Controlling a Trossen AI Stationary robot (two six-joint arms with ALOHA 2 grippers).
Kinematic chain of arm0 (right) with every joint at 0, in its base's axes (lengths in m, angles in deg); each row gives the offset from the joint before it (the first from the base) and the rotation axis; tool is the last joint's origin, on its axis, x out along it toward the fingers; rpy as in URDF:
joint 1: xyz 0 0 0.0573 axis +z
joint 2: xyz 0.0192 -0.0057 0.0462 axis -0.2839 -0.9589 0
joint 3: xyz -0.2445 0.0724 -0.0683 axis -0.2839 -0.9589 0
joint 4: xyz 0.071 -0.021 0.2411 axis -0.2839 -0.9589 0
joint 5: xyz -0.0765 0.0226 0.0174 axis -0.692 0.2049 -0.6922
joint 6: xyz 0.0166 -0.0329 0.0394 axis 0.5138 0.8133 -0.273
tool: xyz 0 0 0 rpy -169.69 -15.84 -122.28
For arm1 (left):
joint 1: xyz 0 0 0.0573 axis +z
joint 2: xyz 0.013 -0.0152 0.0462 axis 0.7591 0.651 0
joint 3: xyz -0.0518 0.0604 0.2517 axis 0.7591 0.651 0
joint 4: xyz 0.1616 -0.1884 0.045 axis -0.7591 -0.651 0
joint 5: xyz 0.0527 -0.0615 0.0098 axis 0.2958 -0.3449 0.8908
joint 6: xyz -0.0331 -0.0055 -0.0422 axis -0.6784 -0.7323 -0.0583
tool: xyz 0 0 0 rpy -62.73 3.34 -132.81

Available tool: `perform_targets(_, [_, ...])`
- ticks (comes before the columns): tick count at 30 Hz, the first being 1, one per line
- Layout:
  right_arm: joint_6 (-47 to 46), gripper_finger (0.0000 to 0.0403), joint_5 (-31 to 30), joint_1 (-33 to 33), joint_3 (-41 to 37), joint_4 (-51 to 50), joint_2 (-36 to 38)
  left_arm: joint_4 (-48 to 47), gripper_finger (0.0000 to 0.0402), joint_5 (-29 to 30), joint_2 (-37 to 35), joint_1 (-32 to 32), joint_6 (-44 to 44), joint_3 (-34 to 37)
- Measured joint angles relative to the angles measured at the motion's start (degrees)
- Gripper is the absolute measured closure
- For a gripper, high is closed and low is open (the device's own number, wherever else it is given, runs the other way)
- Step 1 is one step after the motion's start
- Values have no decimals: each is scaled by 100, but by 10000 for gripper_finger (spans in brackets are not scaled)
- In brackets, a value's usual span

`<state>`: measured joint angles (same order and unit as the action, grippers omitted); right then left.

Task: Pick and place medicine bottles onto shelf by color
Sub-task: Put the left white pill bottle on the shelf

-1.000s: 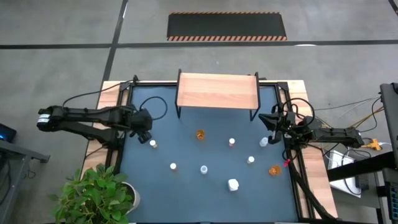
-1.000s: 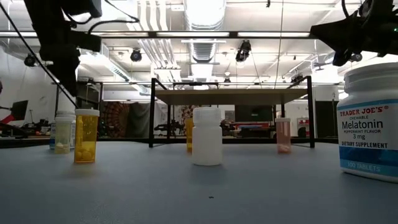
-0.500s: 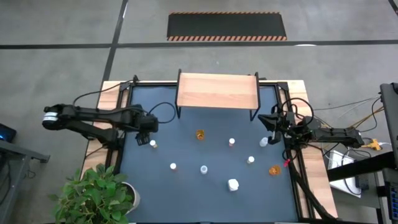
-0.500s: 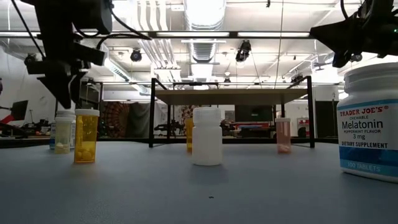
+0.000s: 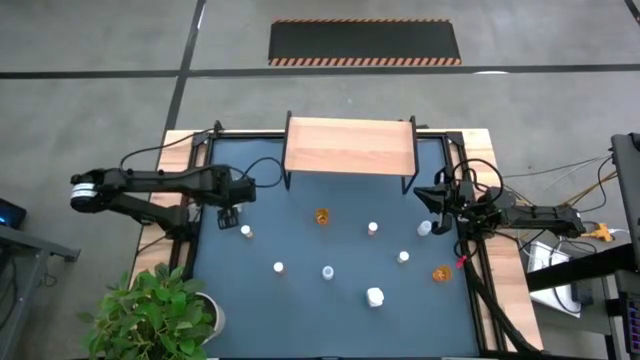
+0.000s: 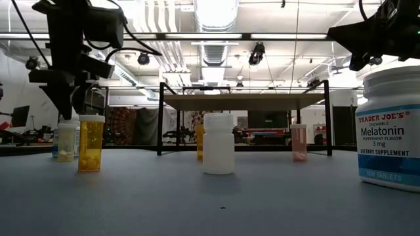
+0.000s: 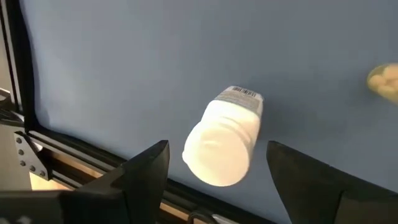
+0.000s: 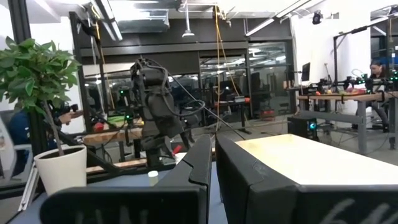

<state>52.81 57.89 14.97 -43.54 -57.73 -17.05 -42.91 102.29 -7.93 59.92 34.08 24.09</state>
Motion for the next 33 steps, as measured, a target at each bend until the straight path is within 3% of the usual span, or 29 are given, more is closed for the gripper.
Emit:
perform_targets(14, [1,390,4,0,0,-37,-2,199,149,-344,-6,581,832,27])
perform_targets(33, [-1,390,155,2,0,-44,-2,378,149,-767,-5,761,713,215])
